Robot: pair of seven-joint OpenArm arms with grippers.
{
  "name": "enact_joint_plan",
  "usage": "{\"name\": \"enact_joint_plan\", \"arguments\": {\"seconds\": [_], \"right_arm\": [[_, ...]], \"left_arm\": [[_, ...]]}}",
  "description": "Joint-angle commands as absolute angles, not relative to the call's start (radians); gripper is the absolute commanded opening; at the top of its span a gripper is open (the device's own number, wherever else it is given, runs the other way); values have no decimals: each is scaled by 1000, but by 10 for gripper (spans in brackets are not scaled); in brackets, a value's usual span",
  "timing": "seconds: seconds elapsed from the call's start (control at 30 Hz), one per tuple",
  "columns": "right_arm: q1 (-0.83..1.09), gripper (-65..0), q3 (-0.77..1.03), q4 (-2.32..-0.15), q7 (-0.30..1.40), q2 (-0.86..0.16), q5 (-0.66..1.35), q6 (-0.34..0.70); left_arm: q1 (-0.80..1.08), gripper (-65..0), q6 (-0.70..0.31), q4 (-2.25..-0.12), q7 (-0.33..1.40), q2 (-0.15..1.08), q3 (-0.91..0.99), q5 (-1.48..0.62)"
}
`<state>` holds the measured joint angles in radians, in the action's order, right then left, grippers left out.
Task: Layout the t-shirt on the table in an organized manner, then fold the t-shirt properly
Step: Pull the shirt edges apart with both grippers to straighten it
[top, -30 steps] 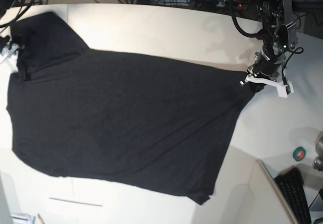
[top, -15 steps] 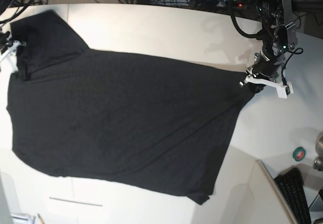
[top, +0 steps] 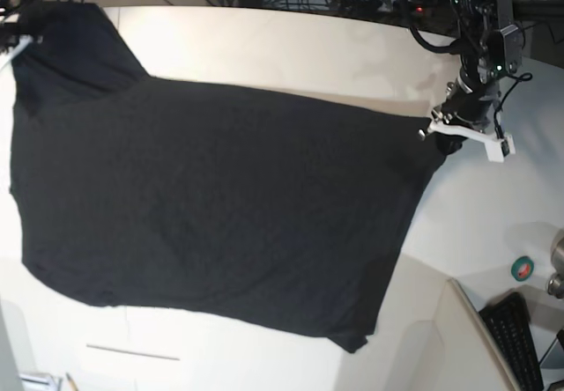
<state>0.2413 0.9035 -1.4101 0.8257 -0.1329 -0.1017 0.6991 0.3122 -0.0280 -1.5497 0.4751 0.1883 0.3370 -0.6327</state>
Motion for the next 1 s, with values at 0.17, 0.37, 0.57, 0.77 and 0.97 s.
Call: {"name": "enact_joint_plan", "arguments": {"seconds": [0.17, 0.37, 0.57, 0.77, 0.97], "right_arm": [[285, -650, 906, -1612, 858, -99, -93, 698], [328, -650, 906, -1669, 905, -91, -93, 698], [343, -650, 905, -1764, 903, -51, -93, 698], [291, -650, 839, -1767, 905, -62, -94, 698], [188, -650, 762, -1759, 952, -91, -97, 698]], "left_arm": [[383, -650, -31, -1627, 450, 197, 343, -638], [456, -650, -31, -1656, 450, 193, 392, -638], [509, -650, -31, -1730, 456, 193, 432, -638], [461, -650, -31, -1736, 460, 193, 430, -638], [384, -650, -31, -1724, 460, 193, 429, -638]]}}
